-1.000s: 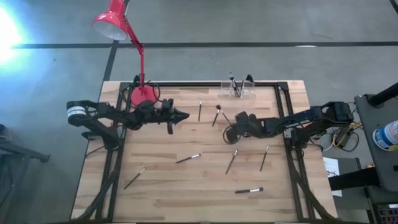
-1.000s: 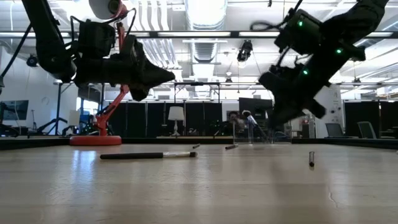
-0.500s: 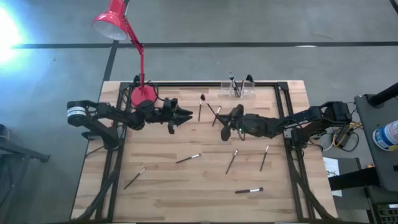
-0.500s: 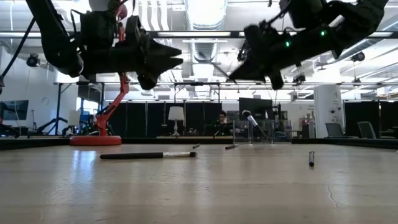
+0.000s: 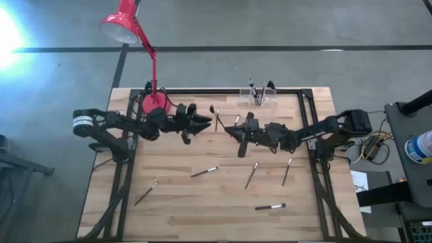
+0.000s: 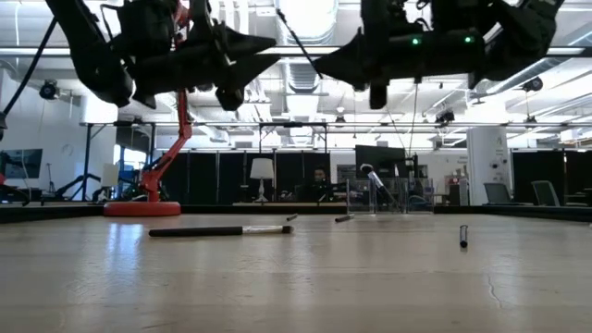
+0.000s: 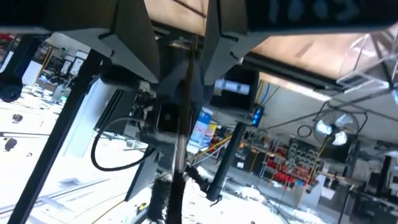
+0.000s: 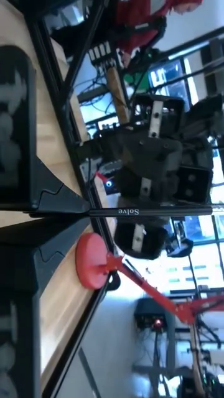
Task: Put items in baskets/containers
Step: Put the eyebrow brush into the transparent organizer
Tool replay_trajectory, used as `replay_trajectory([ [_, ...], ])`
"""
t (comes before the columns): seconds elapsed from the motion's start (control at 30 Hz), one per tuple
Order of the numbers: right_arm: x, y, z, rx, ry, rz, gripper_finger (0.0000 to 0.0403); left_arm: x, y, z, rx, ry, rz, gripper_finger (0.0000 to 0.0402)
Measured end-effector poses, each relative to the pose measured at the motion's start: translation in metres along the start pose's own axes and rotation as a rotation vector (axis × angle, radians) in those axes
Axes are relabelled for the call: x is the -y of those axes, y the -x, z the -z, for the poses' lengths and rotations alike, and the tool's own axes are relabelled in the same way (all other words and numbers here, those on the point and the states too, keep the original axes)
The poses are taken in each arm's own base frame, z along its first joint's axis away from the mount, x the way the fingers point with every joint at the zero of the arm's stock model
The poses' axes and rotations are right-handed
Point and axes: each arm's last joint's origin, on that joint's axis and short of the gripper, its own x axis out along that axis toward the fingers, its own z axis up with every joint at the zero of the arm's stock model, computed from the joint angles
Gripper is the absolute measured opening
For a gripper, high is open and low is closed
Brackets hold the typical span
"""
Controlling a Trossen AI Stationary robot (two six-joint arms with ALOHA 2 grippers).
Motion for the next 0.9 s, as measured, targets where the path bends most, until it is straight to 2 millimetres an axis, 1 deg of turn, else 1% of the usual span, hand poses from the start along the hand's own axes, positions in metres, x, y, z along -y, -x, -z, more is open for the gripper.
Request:
replay_trajectory([
  [0.13,-0.004,-0.013,0.002,-0.004,0.002,-0.024,0.0008,0.003,-0.006,-0.003,0.009,-0.009,0.017,0.0117],
  [0.3,-0.009,-0.027,0.003,-0.012,0.017,-0.074,0.0008,0.005,-0.008,-0.004,0.013,-0.012,0.026,0.0117],
  [0.4,-0.011,-0.031,0.006,-0.019,0.018,-0.082,0.0008,0.006,-0.008,-0.005,0.023,-0.016,0.028,0.0117],
  [0.6,-0.011,-0.031,0.007,-0.025,0.02,-0.083,0.0008,0.008,-0.008,-0.007,0.042,-0.049,0.051,0.0112],
  [0.7,-0.011,-0.031,0.007,-0.027,0.023,-0.082,0.0008,0.008,-0.009,-0.008,0.05,-0.056,0.055,0.0086],
  [0.83,-0.011,-0.031,0.008,-0.031,0.02,-0.069,0.001,0.008,-0.012,-0.012,0.081,-0.078,0.021,0.002],
  [0.9,-0.01,-0.031,0.008,-0.035,0.022,-0.063,0.0017,0.006,-0.013,-0.015,0.086,-0.072,0.012,0.0013],
])
